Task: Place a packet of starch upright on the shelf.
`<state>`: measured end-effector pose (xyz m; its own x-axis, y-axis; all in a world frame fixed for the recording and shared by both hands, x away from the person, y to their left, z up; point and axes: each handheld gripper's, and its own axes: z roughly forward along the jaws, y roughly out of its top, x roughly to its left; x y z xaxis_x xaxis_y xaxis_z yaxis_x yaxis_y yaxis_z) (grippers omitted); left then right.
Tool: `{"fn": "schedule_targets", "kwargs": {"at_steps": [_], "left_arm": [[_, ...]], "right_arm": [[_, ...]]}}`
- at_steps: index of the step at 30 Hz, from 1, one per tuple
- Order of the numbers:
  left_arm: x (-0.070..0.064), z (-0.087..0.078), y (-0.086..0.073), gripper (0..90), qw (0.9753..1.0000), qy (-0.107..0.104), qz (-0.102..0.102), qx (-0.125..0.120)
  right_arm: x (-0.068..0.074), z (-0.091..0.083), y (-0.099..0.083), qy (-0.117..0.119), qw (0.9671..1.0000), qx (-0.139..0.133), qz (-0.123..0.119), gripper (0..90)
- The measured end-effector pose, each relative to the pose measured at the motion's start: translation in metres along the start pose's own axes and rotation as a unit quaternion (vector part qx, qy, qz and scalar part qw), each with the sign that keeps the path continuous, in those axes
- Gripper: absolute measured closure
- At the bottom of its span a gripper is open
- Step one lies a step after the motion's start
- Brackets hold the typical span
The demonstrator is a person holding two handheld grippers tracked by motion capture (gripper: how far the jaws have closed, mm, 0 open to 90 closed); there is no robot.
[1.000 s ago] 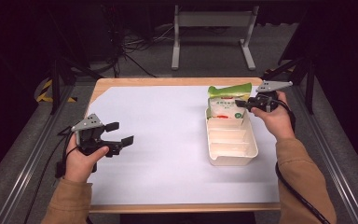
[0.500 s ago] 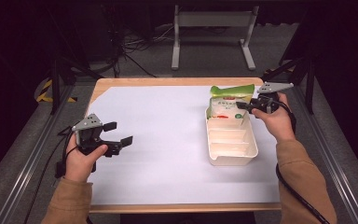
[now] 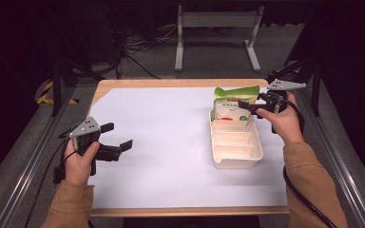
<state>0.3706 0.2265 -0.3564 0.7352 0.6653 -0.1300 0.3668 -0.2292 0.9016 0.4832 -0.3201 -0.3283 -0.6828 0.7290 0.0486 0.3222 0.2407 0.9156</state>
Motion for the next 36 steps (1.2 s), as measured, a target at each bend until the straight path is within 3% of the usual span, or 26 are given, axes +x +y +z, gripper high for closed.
{"fn": "schedule_targets", "kwargs": {"at_steps": [8, 17, 22, 29, 36], "left_arm": [[0.000, -0.003, -0.001, 1.1, 0.9999, -0.010, -0.001, 0.002], [0.002, -0.006, -0.002, 1.6, 0.9999, -0.013, -0.007, 0.001], [0.004, -0.006, -0.003, 1.9, 0.9999, -0.012, -0.008, 0.006], [0.006, -0.009, -0.005, 1.5, 0.9997, -0.012, -0.013, 0.017], [0.011, -0.013, -0.007, 1.7, 0.9995, -0.011, -0.019, 0.020]], "right_arm": [[0.005, -0.023, 0.012, -0.039, 0.9988, -0.002, -0.030, 29.5], [0.014, -0.059, 0.021, -0.061, 0.9973, -0.015, -0.038, 23.9], [0.017, -0.073, 0.021, -0.060, 0.9973, -0.016, -0.039, 22.5], [0.024, -0.091, 0.013, -0.060, 0.9966, 0.013, -0.054, 20.5], [0.029, -0.108, 0.002, -0.053, 0.9974, 0.009, -0.049, 19.2]]}}
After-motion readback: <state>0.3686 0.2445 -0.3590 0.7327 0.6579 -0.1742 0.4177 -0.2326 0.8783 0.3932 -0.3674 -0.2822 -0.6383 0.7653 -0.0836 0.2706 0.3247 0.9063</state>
